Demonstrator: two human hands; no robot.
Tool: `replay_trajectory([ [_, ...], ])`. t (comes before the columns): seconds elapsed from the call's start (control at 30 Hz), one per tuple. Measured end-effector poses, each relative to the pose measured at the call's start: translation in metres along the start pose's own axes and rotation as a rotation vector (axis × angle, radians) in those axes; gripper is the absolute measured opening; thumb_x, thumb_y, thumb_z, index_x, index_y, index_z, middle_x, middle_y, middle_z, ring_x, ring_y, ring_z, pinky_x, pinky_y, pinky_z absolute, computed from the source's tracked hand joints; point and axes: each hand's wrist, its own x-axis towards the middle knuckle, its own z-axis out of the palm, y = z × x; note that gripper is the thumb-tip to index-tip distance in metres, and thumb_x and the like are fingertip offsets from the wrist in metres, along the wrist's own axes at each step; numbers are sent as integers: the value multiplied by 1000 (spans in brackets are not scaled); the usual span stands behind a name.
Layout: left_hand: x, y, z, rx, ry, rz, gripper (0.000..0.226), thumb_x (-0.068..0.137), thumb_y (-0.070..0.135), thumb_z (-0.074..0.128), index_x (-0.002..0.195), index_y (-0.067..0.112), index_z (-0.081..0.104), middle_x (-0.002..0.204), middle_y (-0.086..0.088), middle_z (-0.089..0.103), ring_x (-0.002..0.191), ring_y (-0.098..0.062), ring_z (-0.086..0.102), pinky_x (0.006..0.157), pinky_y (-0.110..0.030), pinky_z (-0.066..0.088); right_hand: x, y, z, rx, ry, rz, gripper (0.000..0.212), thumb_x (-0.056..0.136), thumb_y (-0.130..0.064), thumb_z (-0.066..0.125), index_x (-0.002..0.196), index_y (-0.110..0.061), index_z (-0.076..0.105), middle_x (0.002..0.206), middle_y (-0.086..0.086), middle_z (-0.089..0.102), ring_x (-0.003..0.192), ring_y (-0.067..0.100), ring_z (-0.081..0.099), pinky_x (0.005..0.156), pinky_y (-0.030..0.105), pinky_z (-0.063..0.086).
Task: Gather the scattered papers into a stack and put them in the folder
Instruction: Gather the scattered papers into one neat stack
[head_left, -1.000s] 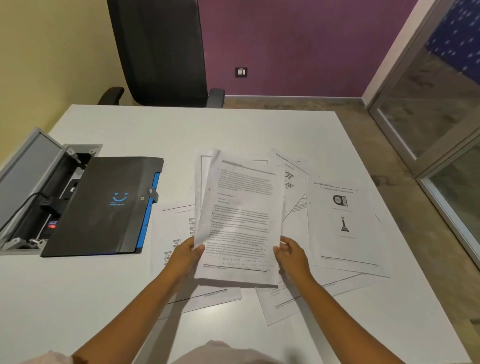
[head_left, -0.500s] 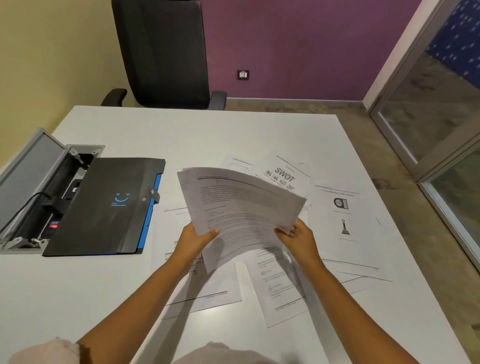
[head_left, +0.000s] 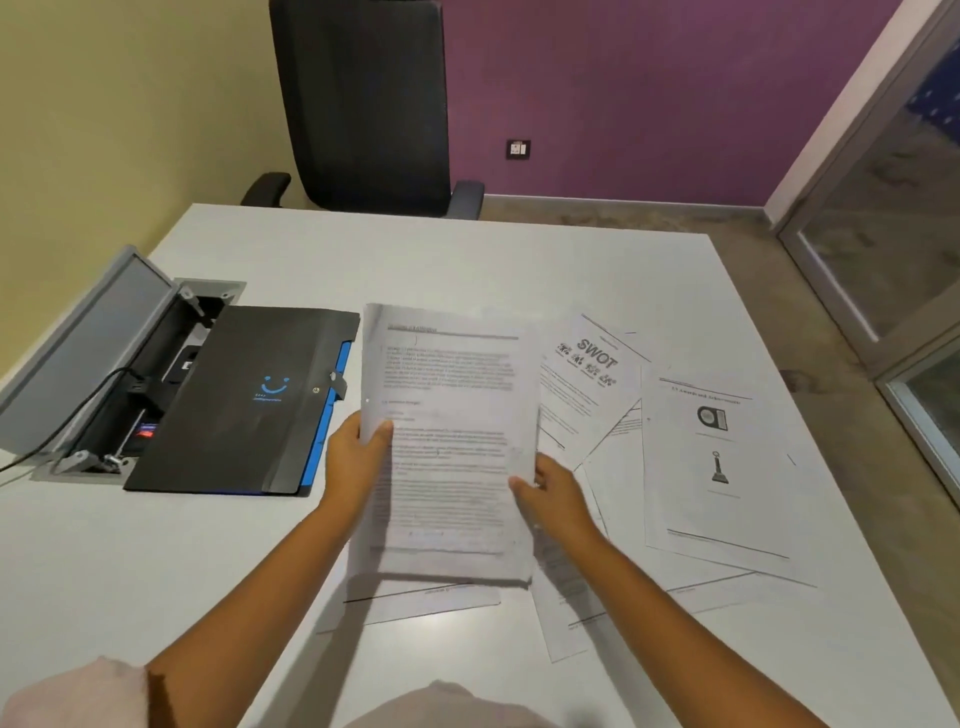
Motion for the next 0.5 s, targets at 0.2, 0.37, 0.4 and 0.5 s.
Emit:
replay_trajectory([
  [0.2, -4, -55, -26, 277, 158, -294, 38, 89, 21, 57, 121, 3, 50, 115, -14, 58, 110, -35, 55, 82, -37, 42, -5, 22, 41, -268, -21, 107, 42, 92, -22, 54, 132, -13, 43, 131, 7, 54, 109, 17, 55, 85, 23, 49],
  [0.37, -31, -86, -33, 532, 175, -466, 53, 85, 24, 62, 130, 3, 43, 129, -23, 49, 118, -40, 47, 94, -47, 41, -12, 39, 47, -482, -39, 192, 60, 91, -34, 53, 140, -9, 29, 139, 10, 39, 124, 24, 46, 99, 32, 42],
  [0.4, -35, -88, -32, 455, 190, -486, 54, 85, 22, 62, 130, 1, 42, 130, -23, 48, 118, -40, 47, 93, -46, 42, -12, 41, 47, -463, -58, 219, 58, 91, -33, 53, 139, -9, 31, 137, 11, 43, 121, 24, 49, 97, 32, 43],
  [0.5, -48, -92, -29, 200, 203, -556, 55, 85, 15, 62, 131, -1, 38, 133, -22, 48, 118, -37, 49, 90, -41, 42, -13, 48, 47, -420, -119, 244, 45, 91, -29, 53, 129, -10, 39, 125, 9, 55, 102, 20, 56, 79, 25, 47],
])
